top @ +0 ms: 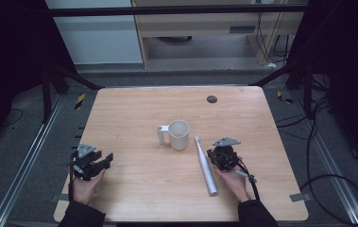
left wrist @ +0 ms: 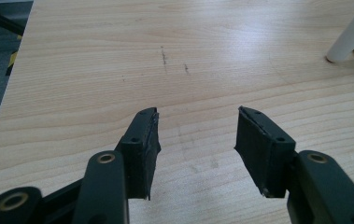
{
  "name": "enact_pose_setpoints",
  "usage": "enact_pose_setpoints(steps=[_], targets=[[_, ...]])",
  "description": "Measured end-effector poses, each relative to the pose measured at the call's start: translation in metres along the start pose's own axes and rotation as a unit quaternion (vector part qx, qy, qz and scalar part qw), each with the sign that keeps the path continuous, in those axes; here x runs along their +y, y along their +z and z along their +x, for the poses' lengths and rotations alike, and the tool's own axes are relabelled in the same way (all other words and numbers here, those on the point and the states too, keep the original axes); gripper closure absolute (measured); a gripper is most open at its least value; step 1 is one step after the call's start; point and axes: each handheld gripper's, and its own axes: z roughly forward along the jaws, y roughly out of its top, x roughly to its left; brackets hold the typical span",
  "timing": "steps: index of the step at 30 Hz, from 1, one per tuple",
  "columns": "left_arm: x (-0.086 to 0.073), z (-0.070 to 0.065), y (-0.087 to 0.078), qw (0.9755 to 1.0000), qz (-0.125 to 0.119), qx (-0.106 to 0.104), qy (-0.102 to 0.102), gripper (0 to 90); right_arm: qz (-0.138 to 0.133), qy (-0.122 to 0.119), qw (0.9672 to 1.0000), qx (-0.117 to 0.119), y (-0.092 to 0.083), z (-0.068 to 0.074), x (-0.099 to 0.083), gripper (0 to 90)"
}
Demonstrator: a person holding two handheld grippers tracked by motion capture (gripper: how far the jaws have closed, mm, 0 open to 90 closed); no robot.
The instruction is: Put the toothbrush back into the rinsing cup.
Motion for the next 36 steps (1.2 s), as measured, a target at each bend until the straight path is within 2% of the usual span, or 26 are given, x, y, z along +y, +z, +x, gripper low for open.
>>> enact_pose_setpoints(steps=[5, 11, 14, 16, 20, 21, 36], targets=[[0.0, 0.001, 0.0, 1.0, 0.0, 0.0, -0.001, 47.8, -0.016, 0.005, 0.9998, -0.012, -0.017, -0.007, 0.007, 82.0], [0.0, 0.0, 0.001, 1.0, 0.001, 0.0, 0.003, 47.6, -0.024, 0.004, 0.9995, -0.021, -0.03, -0.011, 0.014, 76.0], [0.0, -0.001, 0.001, 1.0, 0.001, 0.0, 0.006, 47.1, -0.024, 0.007, 0.9995, -0.017, -0.037, -0.011, 0.019, 71.9], [-0.001, -0.001, 0.001, 1.0, -0.001, 0.0, 0.008, 46.1, -0.019, 0.011, 0.9997, -0.012, -0.042, -0.012, 0.024, 67.4], [-0.001, -0.001, 0.001, 0.9999, 0.0, 0.0, 0.011, 45.1, -0.007, 0.011, 0.9998, -0.011, -0.044, -0.01, 0.028, 64.0], [-0.001, -0.002, 0.001, 0.9999, 0.0, 0.0, 0.014, 44.6, 0.003, 0.011, 0.9999, -0.011, -0.045, -0.009, 0.03, 60.2], [-0.001, -0.004, 0.003, 0.9998, 0.003, 0.003, 0.021, 42.4, 0.061, 0.02, 0.998, -0.005, -0.041, 0.005, 0.04, 46.0]])
